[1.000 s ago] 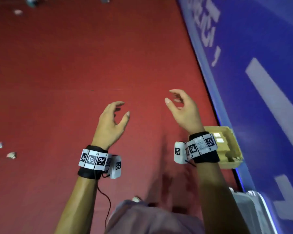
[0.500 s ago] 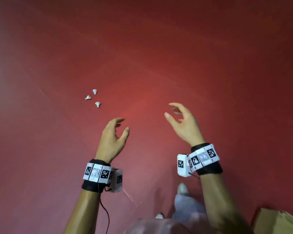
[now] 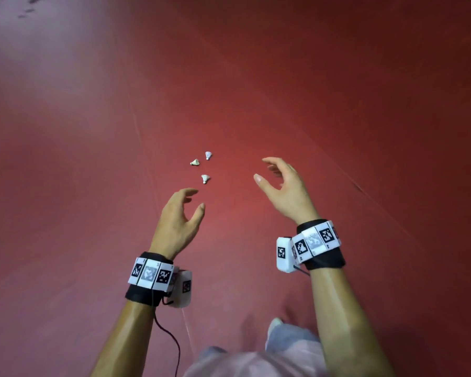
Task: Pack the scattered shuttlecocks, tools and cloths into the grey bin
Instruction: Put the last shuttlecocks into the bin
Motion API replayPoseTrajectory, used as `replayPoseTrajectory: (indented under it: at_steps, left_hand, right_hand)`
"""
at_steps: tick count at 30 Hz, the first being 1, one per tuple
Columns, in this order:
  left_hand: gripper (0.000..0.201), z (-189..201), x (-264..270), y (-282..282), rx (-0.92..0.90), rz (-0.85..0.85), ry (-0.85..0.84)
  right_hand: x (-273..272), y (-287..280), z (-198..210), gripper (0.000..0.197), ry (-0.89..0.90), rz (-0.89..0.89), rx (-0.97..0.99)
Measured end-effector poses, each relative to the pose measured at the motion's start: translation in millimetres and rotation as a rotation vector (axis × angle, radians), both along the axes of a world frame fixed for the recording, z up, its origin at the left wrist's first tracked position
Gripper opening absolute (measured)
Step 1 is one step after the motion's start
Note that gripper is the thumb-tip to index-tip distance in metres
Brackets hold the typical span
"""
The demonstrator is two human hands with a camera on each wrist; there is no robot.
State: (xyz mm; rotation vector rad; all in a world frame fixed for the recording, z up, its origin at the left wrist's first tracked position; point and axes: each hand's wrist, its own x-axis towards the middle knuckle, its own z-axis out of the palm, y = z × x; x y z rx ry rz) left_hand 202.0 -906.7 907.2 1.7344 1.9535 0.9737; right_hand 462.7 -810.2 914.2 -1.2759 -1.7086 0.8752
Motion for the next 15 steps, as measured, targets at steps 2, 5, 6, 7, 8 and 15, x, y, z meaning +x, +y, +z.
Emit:
replayPoseTrajectory:
  at_steps: [2, 5, 6, 7, 8, 15]
  left_hand:
    - [0.037, 8.9, 0.7, 31.1, 0.021, 0.048, 0.002]
    - [0.037, 13.1, -9.5, 71.0, 0.001, 0.11, 0.011]
    - [0.037, 11.6, -14.9, 82.6, -0.02, 0.13, 0.015]
    - [0.037, 9.8, -19.0, 93.4, -0.038, 0.147, 0.022]
    - [0.037, 7.6, -22.9, 104.1, -0.051, 0.16, 0.028]
    - [0.037, -24.6, -73.4, 221.2, -0.066, 0.242, -0.015]
  right_hand:
    - [-5.0, 42.8, 3.3, 0.038, 0.043, 0.003, -0.007]
    - [-18.8, 91.5, -8.0, 0.038, 0.04, 0.063, -0.055]
    - [-24.1, 106.0, -14.3, 0.039, 0.022, 0.097, -0.071]
    - [-29.0, 120.4, -20.3, 0.04, 0.006, 0.126, -0.084]
    - [-34.0, 135.5, -25.2, 0.041, 0.0, 0.147, -0.092]
    - [-83.4, 272.2, -52.0, 0.04, -0.035, 0.202, -0.12]
